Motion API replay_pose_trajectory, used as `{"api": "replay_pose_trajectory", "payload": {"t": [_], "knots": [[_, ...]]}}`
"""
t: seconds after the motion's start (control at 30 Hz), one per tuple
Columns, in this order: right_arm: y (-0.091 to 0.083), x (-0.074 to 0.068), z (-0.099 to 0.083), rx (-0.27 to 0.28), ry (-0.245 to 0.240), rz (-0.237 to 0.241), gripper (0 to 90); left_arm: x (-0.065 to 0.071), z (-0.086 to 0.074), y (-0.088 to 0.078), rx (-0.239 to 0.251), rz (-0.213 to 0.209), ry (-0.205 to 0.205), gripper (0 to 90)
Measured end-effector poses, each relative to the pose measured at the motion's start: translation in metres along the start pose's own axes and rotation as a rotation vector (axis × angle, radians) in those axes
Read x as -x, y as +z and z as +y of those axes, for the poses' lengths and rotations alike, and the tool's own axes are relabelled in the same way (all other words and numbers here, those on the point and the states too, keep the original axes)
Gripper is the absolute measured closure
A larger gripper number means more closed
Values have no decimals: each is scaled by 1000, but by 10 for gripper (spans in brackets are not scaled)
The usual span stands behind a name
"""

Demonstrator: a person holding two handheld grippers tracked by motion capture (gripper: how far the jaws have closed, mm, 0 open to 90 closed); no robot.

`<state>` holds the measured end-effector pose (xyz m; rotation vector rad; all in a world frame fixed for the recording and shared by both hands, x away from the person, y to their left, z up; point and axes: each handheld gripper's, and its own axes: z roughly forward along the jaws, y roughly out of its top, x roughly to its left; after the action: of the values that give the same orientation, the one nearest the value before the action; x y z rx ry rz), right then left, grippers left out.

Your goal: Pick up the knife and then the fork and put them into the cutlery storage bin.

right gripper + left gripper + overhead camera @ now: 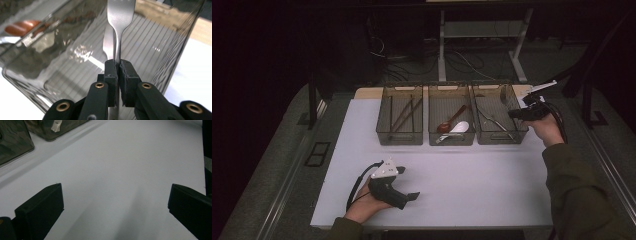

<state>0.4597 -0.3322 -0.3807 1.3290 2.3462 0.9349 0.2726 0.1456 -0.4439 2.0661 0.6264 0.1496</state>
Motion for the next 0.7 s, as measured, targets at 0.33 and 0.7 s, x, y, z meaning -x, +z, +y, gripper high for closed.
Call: {"api": "replay_pose_trajectory", "payload": {"t": [0.33,0.7], "knots": [[12,-4,-1,-76,-23,17,775,0,0,0,-4,-2,2,0],[-2,-7,1,33,14,38,508,-1,0,-2,-5,7,11,0]]}}
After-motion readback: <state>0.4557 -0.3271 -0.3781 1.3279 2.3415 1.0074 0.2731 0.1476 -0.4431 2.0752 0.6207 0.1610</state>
